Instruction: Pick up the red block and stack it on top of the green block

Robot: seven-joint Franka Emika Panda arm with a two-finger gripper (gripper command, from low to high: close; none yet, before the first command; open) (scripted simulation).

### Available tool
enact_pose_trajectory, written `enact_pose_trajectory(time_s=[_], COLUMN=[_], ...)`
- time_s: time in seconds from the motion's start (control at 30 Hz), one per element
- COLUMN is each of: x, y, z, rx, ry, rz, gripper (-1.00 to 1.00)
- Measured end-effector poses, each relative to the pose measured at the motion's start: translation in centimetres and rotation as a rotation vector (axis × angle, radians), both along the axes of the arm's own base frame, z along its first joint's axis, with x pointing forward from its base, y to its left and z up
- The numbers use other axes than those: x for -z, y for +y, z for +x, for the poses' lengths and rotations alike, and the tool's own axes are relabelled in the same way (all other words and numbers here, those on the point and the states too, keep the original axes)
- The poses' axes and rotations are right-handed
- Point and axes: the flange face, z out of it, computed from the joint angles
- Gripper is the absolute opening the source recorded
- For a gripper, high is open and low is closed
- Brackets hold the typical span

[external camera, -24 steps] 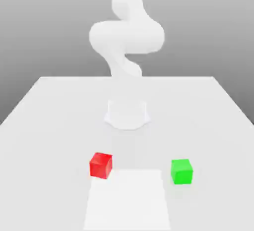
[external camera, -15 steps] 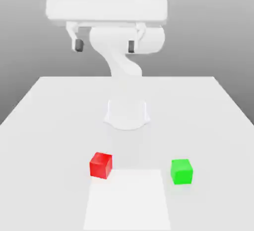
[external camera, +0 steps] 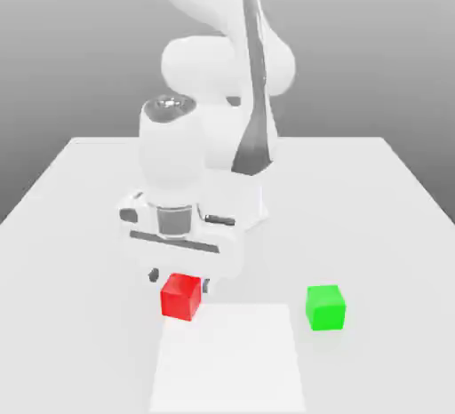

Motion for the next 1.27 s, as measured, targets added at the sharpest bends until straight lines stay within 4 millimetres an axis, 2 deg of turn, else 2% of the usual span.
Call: enact_pose_trajectory(time_s=[0.03,0.27,0.53,0.57,0.63,0.77,0.9,0.97,1.13,1.17,1.27], x=[0.4,0.4,-5.3,-5.8,-6.7,-8.2,-9.5,-8.7,-4.6,-3.7,-3.7], y=[0.0,0.0,0.0,0.9,4.0,12.3,21.2,22.7,23.1,23.1,23.1], z=[-0.1,-0.1,0.0,0.3,1.3,2.5,1.4,1.1,1.1,1.0,1.0], rx=[0.0,0.001,0.001,-0.022,-0.1,-0.295,-0.494,-0.527,-0.534,-0.535,-0.535], ry=[0.0,0.0,0.0,0.0,-0.001,-0.002,0.0,-0.001,-0.001,-0.001,-0.001], rz=[0.0,0.0,0.0,0.001,0.0,0.0,0.001,-0.002,-0.004,-0.002,-0.002], gripper=[-1.0,-1.0,-1.0,-1.0,-1.0,-1.0,-1.0,-1.0,-1.0,1.0,1.0])
